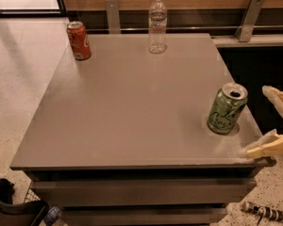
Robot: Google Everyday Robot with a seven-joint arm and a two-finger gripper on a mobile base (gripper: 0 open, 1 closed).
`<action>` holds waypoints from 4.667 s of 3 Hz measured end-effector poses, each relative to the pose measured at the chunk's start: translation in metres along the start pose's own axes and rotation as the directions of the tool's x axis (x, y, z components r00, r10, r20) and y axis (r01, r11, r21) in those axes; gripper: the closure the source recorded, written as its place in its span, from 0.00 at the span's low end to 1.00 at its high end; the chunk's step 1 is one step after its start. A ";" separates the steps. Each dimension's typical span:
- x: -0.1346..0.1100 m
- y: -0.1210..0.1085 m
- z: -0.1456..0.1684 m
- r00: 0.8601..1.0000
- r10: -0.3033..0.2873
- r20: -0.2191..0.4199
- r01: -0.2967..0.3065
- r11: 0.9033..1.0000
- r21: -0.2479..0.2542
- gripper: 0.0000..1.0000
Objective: Move green can near coke can
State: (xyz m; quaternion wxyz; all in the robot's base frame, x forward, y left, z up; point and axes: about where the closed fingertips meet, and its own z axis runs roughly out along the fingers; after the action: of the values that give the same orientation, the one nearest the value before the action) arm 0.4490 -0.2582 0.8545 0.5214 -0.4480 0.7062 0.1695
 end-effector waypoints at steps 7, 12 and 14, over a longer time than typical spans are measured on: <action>-0.018 0.002 0.051 0.984 0.128 0.120 -0.126 0.992 -0.030 0.71; -0.160 -0.022 0.233 0.953 0.237 0.190 -0.195 0.957 -0.217 1.00; -0.192 -0.038 0.346 0.955 0.136 0.262 -0.095 0.982 -0.160 1.00</action>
Offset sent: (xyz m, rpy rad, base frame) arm 0.0091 0.0100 -0.0006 0.0667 0.0247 -0.0104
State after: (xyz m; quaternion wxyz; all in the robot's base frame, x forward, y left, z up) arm 0.6925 0.0539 0.8959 0.5685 -0.4152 0.6386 0.3108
